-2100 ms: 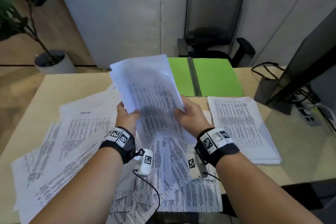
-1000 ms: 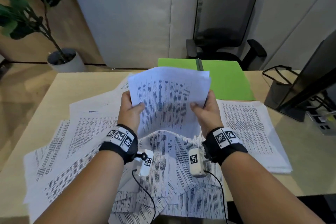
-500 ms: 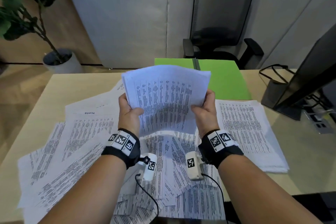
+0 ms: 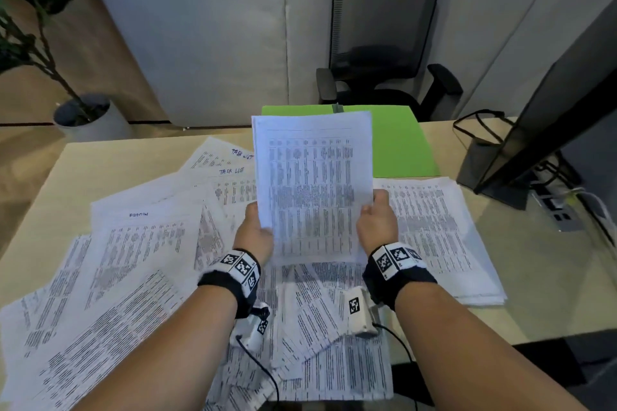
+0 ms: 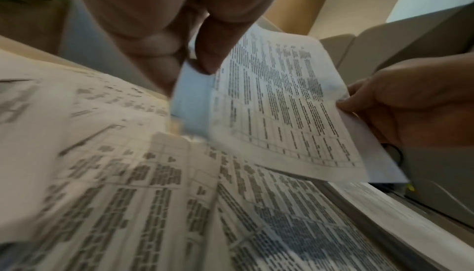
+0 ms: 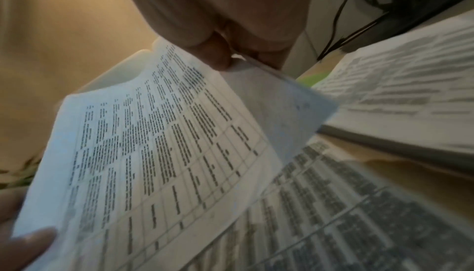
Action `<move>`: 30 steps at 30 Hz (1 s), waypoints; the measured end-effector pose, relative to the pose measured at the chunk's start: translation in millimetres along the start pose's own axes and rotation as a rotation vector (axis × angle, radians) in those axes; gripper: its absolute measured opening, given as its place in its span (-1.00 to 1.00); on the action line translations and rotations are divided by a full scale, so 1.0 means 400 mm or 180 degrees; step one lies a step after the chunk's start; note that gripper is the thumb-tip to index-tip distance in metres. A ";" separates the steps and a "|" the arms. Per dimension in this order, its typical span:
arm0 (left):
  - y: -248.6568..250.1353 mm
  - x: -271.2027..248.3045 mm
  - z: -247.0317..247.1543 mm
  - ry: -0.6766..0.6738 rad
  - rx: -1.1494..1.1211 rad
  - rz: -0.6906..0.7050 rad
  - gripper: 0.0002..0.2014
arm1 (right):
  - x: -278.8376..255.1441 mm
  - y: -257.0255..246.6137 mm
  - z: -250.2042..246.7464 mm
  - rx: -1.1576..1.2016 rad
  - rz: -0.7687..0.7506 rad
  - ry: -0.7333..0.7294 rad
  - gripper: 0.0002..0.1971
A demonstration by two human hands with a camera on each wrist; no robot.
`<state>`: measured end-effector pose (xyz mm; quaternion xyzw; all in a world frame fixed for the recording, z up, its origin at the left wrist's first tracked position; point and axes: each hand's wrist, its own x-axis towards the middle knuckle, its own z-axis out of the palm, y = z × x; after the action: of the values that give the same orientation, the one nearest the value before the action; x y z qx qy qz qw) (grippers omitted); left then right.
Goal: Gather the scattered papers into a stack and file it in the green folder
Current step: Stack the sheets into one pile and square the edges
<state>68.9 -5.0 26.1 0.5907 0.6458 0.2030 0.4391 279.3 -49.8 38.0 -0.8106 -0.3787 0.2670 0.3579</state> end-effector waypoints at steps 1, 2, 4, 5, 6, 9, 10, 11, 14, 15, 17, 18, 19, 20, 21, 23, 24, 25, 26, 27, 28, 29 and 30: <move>0.016 -0.004 0.019 -0.0116 -0.0038 0.0095 -0.48 | 0.009 0.020 -0.025 -0.0042 0.0092 0.0124 -0.62; 0.027 -0.007 0.042 -0.0234 -0.0023 0.0164 -0.48 | 0.020 0.049 -0.046 -0.0083 0.0201 0.0233 -0.62; 0.047 -0.019 0.099 -0.0477 0.0069 0.0248 -0.47 | 0.036 0.117 -0.082 -0.0055 0.0455 0.0431 -0.61; 0.054 -0.023 0.132 -0.0581 0.0086 0.0258 -0.47 | 0.041 0.156 -0.099 -0.0011 0.0545 0.0510 -0.61; 0.060 -0.028 0.165 -0.0667 0.0099 0.0263 -0.47 | 0.047 0.195 -0.114 -0.0007 0.0595 0.0563 -0.61; 0.074 -0.043 0.263 -0.0896 0.0205 0.0267 -0.49 | 0.059 0.296 -0.168 -0.0200 0.0621 0.0614 -0.56; 0.080 -0.049 0.292 -0.0972 0.0192 0.0257 -0.53 | 0.062 0.317 -0.192 -0.0288 0.0647 0.0602 -0.55; 0.087 -0.056 0.320 -0.1043 0.0178 0.0263 -0.57 | 0.069 0.340 -0.216 -0.0388 0.0648 0.0569 -0.55; 0.110 -0.071 0.392 -0.1205 0.0210 0.0302 -0.62 | 0.082 0.373 -0.282 -0.0606 0.0716 0.0534 -0.49; 0.116 -0.073 0.413 -0.1247 0.0243 0.0298 -0.62 | 0.088 0.385 -0.298 -0.0664 0.0745 0.0524 -0.47; 0.124 -0.073 0.449 -0.1273 0.0310 0.0244 -0.61 | 0.106 0.413 -0.322 -0.0776 0.0804 0.0465 -0.46; 0.125 -0.071 0.465 -0.1268 0.0315 0.0207 -0.62 | 0.115 0.426 -0.331 -0.0839 0.0806 0.0431 -0.46; 0.124 -0.068 0.479 -0.1255 0.0324 0.0161 -0.63 | 0.126 0.441 -0.337 -0.0906 0.0785 0.0395 -0.46; 0.123 -0.066 0.490 -0.1231 0.0348 0.0134 -0.63 | 0.134 0.452 -0.341 -0.0985 0.0775 0.0357 -0.45; 0.121 -0.063 0.500 -0.1198 0.0396 0.0108 -0.64 | 0.142 0.463 -0.343 -0.1049 0.0771 0.0327 -0.45; 0.118 -0.057 0.514 -0.1127 0.0469 0.0069 -0.64 | 0.159 0.477 -0.341 -0.1153 0.0793 0.0301 -0.47; 0.116 -0.055 0.520 -0.1102 0.0509 0.0058 -0.65 | 0.165 0.479 -0.339 -0.1189 0.0790 0.0301 -0.48; 0.115 -0.054 0.525 -0.1080 0.0552 0.0043 -0.65 | 0.170 0.483 -0.337 -0.1217 0.0768 0.0299 -0.47; 0.114 -0.053 0.530 -0.1056 0.0577 0.0035 -0.64 | 0.174 0.485 -0.335 -0.1273 0.0751 0.0283 -0.44; 0.112 -0.052 0.535 -0.1040 0.0580 0.0018 -0.64 | 0.176 0.488 -0.333 -0.1382 0.0745 0.0263 -0.40; 0.112 -0.052 0.540 -0.1032 0.0576 -0.0003 -0.63 | 0.176 0.488 -0.333 -0.1525 0.0742 0.0256 -0.35; 0.111 -0.052 0.544 -0.1027 0.0562 -0.0028 -0.62 | 0.177 0.489 -0.333 -0.1663 0.0728 0.0271 -0.31; 0.112 -0.053 0.546 -0.1026 0.0541 -0.0044 -0.60 | 0.176 0.486 -0.334 -0.1779 0.0719 0.0296 -0.28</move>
<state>269.5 -71.3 -48.3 0.6461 0.5860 0.0474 0.4868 495.7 -132.7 -45.3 -0.9260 -0.3282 0.1531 0.1061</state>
